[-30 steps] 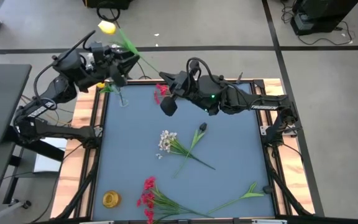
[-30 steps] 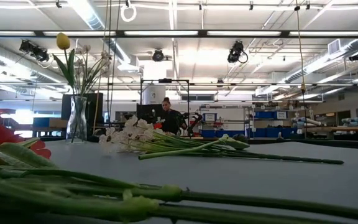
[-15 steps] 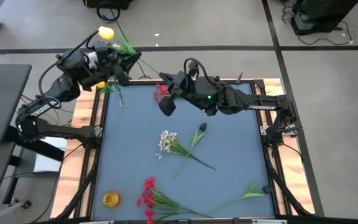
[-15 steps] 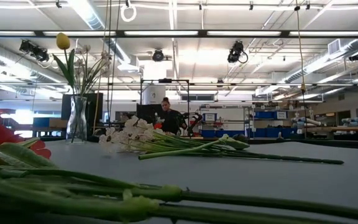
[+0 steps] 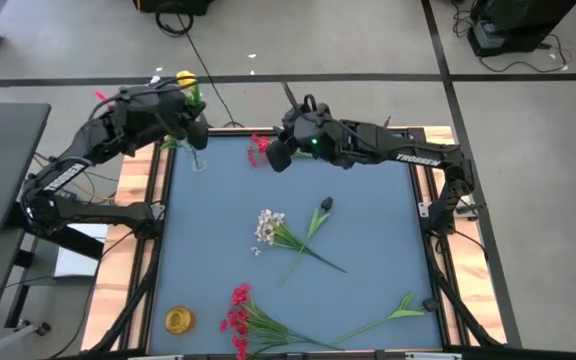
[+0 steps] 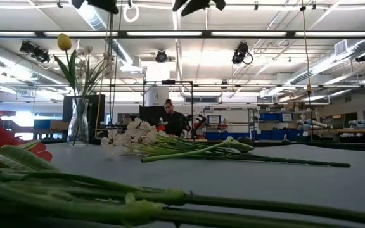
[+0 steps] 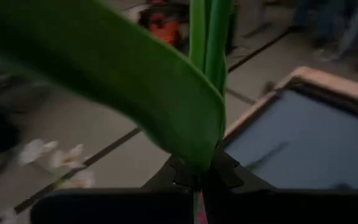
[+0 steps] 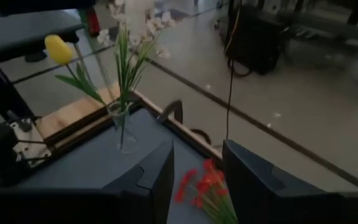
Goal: Sort flowers into vase by color
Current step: Put the yellow flower into the transparent vase
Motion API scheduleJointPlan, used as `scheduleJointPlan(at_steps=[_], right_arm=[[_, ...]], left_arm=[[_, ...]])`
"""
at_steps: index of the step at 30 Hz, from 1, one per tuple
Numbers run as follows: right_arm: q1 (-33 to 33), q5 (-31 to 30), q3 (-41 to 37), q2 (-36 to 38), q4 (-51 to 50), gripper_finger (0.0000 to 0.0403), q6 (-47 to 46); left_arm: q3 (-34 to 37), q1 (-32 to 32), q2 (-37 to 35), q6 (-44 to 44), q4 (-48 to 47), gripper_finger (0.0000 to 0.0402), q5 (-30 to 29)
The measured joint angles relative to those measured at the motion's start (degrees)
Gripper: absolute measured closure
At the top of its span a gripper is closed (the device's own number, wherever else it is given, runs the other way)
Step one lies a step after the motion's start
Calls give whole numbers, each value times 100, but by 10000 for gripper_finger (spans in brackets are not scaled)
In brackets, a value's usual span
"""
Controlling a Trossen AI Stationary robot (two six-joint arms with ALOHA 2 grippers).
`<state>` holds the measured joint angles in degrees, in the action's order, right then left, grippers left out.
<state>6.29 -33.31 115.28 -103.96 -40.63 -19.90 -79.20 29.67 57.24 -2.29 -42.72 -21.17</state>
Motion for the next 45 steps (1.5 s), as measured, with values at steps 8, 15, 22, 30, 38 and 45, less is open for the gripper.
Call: scheduleJointPlan(at_steps=[8, 15, 22, 30, 38, 45], right_arm=[[98, 142, 0, 0, 2, 258, 112], [120, 154, 0, 0, -13, 258, 514], [270, 317, 0, 0, -17, 258, 616], [542, 512, 0, 0, 29, 258, 765], [610, 763, 0, 0, 22, 258, 761], [793, 1329, 0, 0, -37, 245, 346]], left_arm=[[1182, 680, -475, 134, 864, 391, -24], [1684, 1102, -990, 12, 896, 392, -26], [1689, 1308, -1318, 39, 565, 392, -308], [2283, 1543, -1384, -295, 916, 392, -321], [2738, 1555, -1446, -652, 1098, 378, -336], [2647, 1569, -1469, -984, 460, 309, -447]])
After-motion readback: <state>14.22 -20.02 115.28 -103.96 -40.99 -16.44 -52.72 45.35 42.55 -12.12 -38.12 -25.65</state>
